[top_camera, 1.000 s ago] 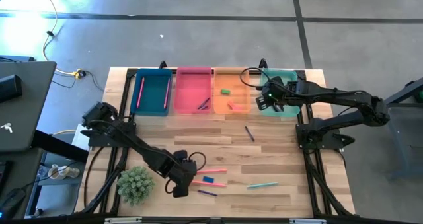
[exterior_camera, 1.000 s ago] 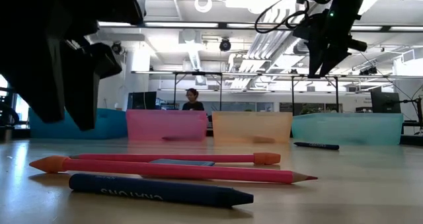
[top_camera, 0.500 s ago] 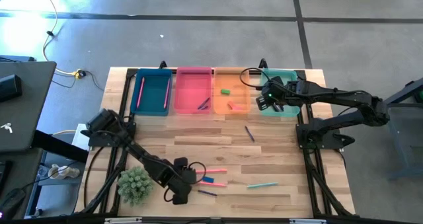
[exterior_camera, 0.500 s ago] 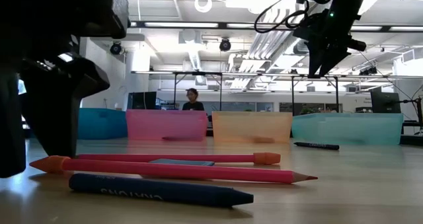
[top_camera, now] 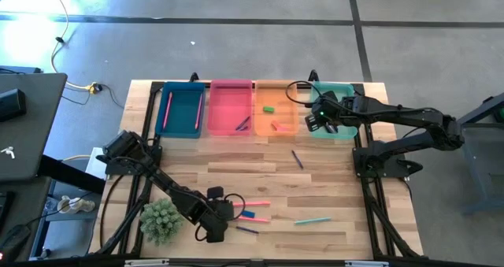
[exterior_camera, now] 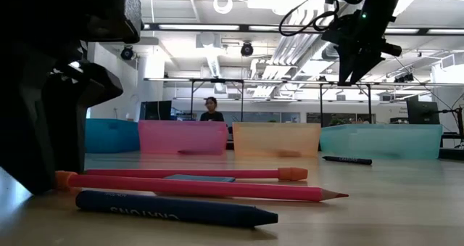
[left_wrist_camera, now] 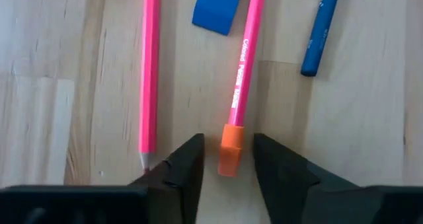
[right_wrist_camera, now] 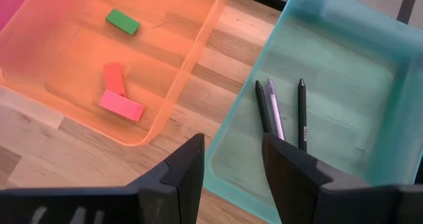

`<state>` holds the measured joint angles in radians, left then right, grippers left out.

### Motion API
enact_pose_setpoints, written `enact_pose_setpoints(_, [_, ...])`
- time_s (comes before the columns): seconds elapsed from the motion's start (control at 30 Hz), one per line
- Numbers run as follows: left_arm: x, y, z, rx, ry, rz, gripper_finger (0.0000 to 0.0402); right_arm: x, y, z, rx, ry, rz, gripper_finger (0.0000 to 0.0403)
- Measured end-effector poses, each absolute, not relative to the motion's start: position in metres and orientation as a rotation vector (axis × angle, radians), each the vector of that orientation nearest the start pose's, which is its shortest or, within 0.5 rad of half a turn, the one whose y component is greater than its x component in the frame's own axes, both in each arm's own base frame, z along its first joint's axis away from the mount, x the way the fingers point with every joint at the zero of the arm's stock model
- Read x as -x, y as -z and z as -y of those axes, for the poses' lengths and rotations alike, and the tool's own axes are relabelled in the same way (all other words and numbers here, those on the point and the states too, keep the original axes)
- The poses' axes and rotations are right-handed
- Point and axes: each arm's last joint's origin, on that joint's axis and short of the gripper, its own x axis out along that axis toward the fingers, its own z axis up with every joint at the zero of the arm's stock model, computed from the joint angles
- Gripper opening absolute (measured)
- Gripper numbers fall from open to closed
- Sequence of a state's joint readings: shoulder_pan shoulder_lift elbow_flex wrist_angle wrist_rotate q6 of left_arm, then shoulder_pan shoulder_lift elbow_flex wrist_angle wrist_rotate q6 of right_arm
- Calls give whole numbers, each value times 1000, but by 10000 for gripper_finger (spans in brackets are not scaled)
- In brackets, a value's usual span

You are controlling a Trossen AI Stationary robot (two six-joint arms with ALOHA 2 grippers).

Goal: Sort crayons/erasers/pens/pencils in bins
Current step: Put the bottom pink pencil into the blue bin

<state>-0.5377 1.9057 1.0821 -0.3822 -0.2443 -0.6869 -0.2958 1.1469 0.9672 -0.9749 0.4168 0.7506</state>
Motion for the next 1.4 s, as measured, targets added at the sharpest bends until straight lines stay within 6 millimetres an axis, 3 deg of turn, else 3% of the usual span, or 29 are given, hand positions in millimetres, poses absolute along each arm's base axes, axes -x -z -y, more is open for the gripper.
enact_pose_setpoints(0.37, [-306, -124, 177, 85, -61, -1129, 27, -189, -273, 70, -567, 1029, -878, 144])
enact_pose_setpoints(0.7, [-304, -131, 177, 102, -37, -1126, 16, -191, -272, 66, -605, 940, -917, 144])
enact_pose_setpoints(1.07, [-300, -164, 169, 159, -68, -1052, 15, -194, -272, 58, -593, 891, -931, 144])
enact_pose_setpoints(1.4, [-291, -214, 127, 132, -294, -906, 15, -195, -272, 55, -634, 828, -945, 144])
